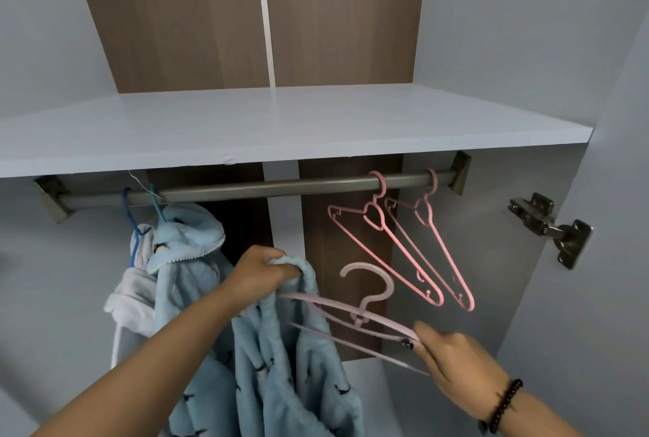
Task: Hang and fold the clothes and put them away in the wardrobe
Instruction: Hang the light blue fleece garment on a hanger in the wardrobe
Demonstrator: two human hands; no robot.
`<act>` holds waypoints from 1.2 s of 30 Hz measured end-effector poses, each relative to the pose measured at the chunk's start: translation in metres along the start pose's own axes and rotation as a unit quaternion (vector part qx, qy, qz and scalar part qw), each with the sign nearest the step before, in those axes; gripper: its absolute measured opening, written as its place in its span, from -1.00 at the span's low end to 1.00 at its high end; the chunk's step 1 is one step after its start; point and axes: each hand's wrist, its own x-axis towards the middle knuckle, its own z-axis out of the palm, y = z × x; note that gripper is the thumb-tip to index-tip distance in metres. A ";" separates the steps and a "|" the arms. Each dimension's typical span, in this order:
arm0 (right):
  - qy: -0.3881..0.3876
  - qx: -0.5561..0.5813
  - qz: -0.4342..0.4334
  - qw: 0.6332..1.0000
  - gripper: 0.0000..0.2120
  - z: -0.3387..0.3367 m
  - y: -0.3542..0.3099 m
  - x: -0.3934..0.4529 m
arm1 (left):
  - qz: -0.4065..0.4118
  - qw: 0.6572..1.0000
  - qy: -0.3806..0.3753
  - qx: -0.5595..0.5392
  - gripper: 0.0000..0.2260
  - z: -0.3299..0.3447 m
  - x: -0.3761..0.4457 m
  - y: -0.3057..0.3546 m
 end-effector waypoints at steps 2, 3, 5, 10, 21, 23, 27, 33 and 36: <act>0.001 -0.009 -0.008 1.000 -0.52 0.003 -0.009 0.007 | 0.011 1.000 -0.013 -0.005 -0.85 0.003 -0.003 0.004; 0.002 -0.012 -0.007 1.000 -0.50 0.002 -0.015 0.012 | 0.017 1.000 -0.023 0.000 -0.79 0.006 -0.006 0.005; 0.025 0.026 0.002 0.999 -0.59 -0.002 -0.026 0.023 | 0.020 0.999 -0.036 0.010 -0.63 0.010 -0.009 0.005; 0.073 0.146 0.045 0.985 -0.64 0.003 -0.025 0.038 | 0.142 0.982 -0.032 0.122 -0.84 0.010 -0.021 0.005; 0.217 0.111 0.026 0.969 -0.86 -0.025 -0.016 0.052 | 0.301 0.911 -0.006 0.281 -0.87 0.001 -0.027 -0.013; 0.296 0.111 0.066 0.946 -0.76 -0.030 -0.010 0.052 | 0.279 0.932 0.020 0.229 -0.82 -0.007 -0.029 -0.015; 0.434 0.331 0.206 0.812 -0.58 -0.020 -0.013 0.052 | 0.263 0.953 0.097 0.116 -0.92 -0.029 -0.033 -0.015; 0.186 0.485 0.164 0.838 -0.67 0.038 -0.045 0.078 | 0.288 0.949 0.113 0.057 -0.93 -0.047 -0.046 0.000; -0.059 0.476 0.107 0.871 -0.72 0.062 -0.077 0.087 | 0.287 0.949 0.119 0.056 -0.93 -0.055 -0.049 -0.001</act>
